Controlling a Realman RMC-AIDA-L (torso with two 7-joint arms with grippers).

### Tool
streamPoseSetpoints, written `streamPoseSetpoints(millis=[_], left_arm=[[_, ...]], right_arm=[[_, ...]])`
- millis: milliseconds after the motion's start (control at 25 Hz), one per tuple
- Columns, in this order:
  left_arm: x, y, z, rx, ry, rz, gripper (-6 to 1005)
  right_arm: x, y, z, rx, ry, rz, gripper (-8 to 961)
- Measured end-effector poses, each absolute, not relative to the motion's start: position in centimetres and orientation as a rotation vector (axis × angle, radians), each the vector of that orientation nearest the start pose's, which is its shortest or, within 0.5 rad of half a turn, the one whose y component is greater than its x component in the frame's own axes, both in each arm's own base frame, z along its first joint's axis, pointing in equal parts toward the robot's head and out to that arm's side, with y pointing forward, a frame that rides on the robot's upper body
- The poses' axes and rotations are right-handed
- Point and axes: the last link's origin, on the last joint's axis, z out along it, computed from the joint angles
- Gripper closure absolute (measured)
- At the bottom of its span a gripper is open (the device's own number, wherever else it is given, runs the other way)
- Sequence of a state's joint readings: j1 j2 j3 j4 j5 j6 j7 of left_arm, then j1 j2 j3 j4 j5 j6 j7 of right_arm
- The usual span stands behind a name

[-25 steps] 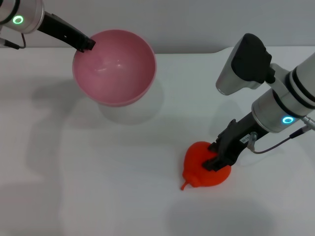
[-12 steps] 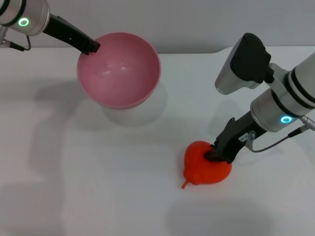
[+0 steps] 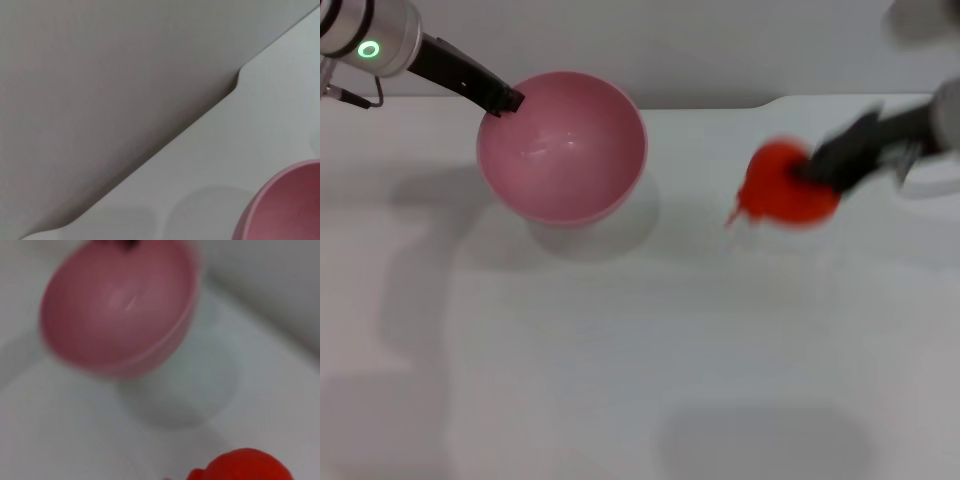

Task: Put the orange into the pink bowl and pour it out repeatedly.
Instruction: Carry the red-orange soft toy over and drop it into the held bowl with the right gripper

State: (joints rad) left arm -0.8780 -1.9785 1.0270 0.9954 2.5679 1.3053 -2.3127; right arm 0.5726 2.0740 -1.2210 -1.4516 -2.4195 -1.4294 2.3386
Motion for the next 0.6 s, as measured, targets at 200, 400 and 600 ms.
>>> streamPoseSetpoints(millis=[200, 400, 600], left_arm=[[-15.9, 45.0, 4.8, -2.496, -0.746, 0.196, 953], [-15.1, 44.7, 3.6, -2.527, -0.731, 0.199, 953], [-13.5, 44.2, 1.9, -2.587, -0.696, 0.218, 953]], right_arm=[[11.0, 37.3, 8.3, -2.485, 0.479, 0.143, 903], [7.2, 36.8, 8.0, -2.535, 0.331, 0.272, 901], [6.3, 37.4, 4.2, -2.612, 0.277, 0.243, 899]])
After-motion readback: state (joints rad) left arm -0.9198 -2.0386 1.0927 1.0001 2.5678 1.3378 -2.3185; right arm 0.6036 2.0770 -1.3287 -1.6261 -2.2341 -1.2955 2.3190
